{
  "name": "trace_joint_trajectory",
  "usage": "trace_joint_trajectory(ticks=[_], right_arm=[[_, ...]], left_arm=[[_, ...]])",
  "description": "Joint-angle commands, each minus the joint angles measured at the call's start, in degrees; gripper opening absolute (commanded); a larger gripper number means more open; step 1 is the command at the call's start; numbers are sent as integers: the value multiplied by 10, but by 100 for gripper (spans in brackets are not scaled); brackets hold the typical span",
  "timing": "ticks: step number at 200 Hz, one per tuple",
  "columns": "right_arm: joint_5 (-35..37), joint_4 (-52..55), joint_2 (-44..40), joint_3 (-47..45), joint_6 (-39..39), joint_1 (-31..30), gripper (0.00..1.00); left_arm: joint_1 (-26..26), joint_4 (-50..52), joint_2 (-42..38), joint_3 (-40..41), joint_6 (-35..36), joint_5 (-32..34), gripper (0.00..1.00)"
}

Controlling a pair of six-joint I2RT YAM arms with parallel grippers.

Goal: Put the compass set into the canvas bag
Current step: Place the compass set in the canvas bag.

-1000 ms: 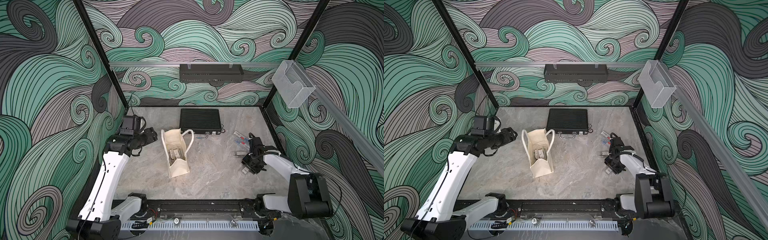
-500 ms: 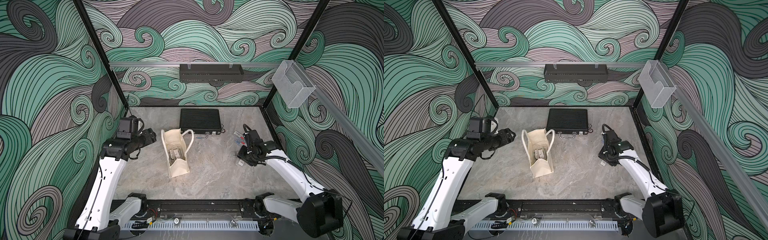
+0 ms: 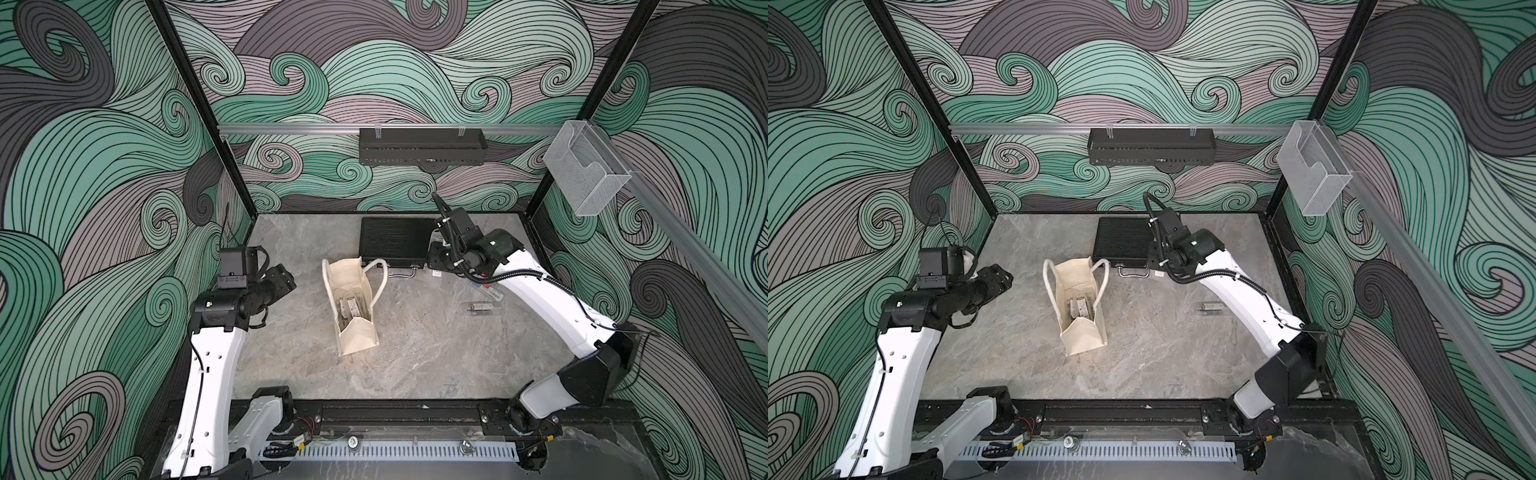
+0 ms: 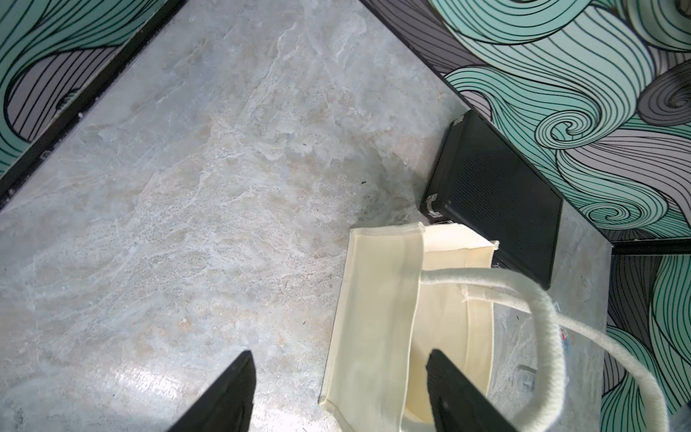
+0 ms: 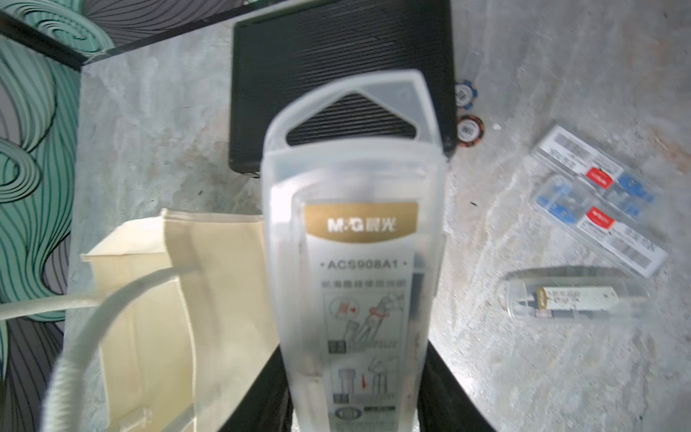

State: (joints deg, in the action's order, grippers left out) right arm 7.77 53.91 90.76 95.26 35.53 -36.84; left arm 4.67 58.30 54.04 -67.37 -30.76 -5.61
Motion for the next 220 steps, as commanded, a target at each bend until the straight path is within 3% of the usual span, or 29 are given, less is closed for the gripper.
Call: trace_joint_trajectory(ticks=[1, 83, 139, 220], right_arm=[[24, 24, 26, 71, -52, -25, 47], [27, -24, 129, 246, -134, -155, 47], [1, 82, 260, 377, -123, -201, 49], [-60, 107, 318, 317, -76, -216, 49]], left_arm=[[9, 0, -5, 6, -14, -26, 73], [10, -7, -9, 31, 6, -61, 73], [10, -3, -20, 23, 6, -58, 73], [10, -7, -27, 42, 5, -60, 73]])
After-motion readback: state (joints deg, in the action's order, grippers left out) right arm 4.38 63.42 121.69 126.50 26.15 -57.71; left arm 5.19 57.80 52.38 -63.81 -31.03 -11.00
